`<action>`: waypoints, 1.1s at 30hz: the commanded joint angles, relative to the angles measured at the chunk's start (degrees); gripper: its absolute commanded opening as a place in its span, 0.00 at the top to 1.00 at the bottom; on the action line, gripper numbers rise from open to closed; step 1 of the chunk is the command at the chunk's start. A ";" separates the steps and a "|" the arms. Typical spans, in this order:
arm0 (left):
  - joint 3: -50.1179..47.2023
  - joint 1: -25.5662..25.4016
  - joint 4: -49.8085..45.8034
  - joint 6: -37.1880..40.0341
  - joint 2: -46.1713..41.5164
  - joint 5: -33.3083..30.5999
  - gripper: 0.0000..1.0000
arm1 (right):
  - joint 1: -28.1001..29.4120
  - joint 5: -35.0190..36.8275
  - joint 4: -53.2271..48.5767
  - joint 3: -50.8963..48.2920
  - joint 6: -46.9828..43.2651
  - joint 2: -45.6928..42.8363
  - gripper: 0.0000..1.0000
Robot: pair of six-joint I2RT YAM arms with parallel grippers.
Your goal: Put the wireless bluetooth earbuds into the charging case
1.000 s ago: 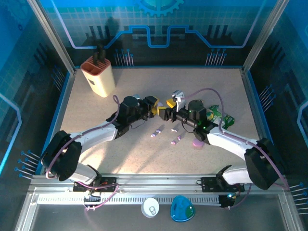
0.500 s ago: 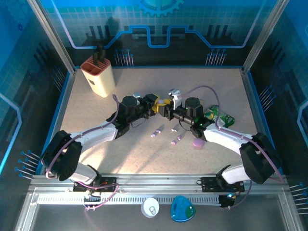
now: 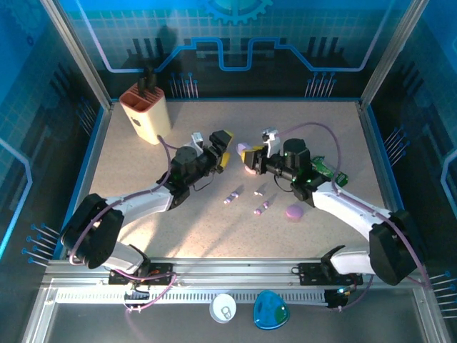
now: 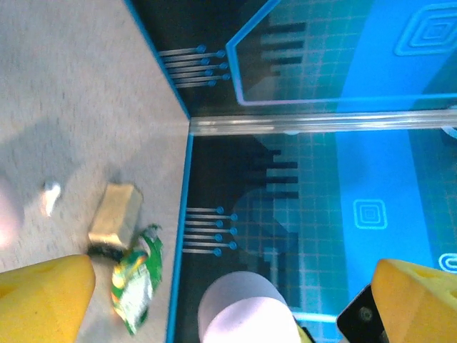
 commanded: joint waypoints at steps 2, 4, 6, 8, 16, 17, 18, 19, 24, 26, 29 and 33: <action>-3.61 3.79 25.05 21.19 3.57 7.80 0.01 | -4.30 -6.59 -13.78 4.08 8.39 -3.02 0.84; -3.61 5.80 35.66 25.04 6.80 16.98 0.01 | -6.28 -11.50 -14.80 4.22 11.27 -4.09 0.87; -1.67 7.58 35.79 25.77 8.36 24.18 0.01 | -7.66 -15.08 -14.90 3.88 14.06 -5.74 0.87; -0.31 7.94 35.75 31.63 8.91 30.08 0.01 | -8.74 -18.70 -17.08 4.29 15.97 -7.53 0.88; -1.57 7.95 35.78 53.64 7.68 39.05 0.01 | -13.11 -33.95 -13.99 5.17 28.73 -11.27 0.88; -2.11 7.97 35.80 56.00 7.15 39.47 0.01 | -13.50 -35.42 -10.70 3.77 31.76 -11.41 0.89; -2.32 7.94 35.80 57.91 6.80 40.77 0.01 | -13.78 -36.37 -8.00 3.10 34.02 -11.48 0.89; -2.49 7.96 35.86 60.23 6.39 42.48 0.01 | -13.75 -37.33 -5.33 2.67 36.29 -11.51 0.90; -1.03 7.96 35.71 64.41 6.41 50.96 0.01 | -13.49 -40.58 2.64 2.02 44.45 -11.24 0.92; 0.46 7.87 35.78 63.93 7.10 54.21 0.01 | -13.39 -40.86 4.29 1.15 48.78 -11.20 0.94; 2.05 7.51 35.80 64.32 7.79 56.39 0.03 | -13.03 -41.51 11.33 -1.28 56.79 -11.33 0.96; 3.98 6.56 35.72 63.59 8.38 57.88 0.05 | -12.03 -41.70 19.45 -4.05 63.76 -11.41 0.95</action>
